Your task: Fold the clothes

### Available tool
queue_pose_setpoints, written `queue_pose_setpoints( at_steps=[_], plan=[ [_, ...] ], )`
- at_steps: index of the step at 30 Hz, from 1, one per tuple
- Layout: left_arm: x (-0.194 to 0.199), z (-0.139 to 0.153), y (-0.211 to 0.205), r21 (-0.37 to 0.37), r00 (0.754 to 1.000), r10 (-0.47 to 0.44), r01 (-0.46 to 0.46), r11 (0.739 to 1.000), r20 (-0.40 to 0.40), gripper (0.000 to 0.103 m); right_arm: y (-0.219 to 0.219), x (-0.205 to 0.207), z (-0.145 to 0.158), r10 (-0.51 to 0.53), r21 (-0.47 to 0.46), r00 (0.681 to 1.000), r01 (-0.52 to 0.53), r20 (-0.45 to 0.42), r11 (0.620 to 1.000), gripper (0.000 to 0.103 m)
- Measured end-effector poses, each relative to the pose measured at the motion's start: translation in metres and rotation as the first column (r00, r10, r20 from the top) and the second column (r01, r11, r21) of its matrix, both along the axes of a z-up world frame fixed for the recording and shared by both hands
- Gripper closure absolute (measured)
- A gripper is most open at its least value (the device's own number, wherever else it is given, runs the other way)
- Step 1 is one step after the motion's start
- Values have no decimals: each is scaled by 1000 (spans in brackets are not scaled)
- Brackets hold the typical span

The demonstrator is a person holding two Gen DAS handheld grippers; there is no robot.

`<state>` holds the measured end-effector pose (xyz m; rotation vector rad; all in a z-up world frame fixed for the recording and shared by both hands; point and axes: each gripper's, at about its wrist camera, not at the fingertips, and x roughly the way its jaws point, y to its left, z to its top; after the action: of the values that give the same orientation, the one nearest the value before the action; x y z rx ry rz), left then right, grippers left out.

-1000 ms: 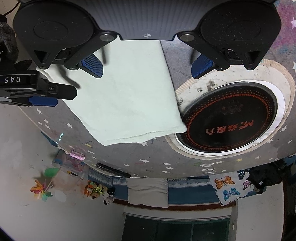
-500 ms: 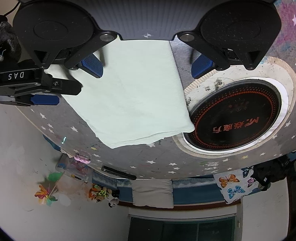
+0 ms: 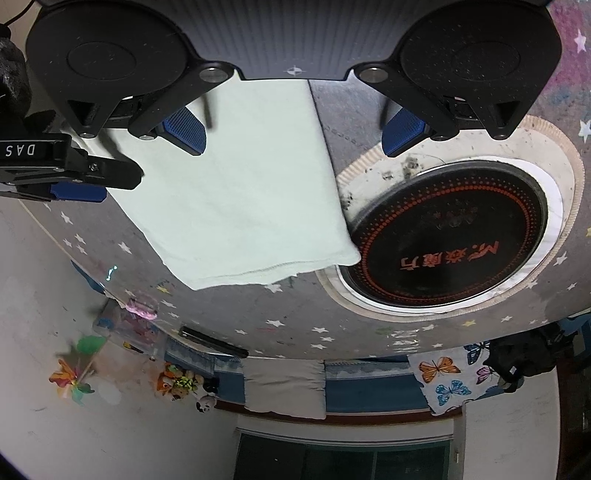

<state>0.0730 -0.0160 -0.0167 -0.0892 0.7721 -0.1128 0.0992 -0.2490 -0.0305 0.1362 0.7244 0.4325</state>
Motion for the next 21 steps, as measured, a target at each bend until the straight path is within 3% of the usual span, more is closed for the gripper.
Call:
queue_pose_setpoints(
  at_steps=[7,11,21],
  plan=[
    [10,-3,3,9,1000,20,-20,1000,-16,8,-4,13,-1,-10,19,1000,11,-12,1000,32],
    [16,-3,6,4,999,25,-25,1000,-28,18,-6,19,-3,-2,46,1000,4,-28,999,44],
    [32,-3,12,-51,998,25,-27,998,-54,32,-6,36,-6,-16,92,999,20,-48,996,44]
  ],
)
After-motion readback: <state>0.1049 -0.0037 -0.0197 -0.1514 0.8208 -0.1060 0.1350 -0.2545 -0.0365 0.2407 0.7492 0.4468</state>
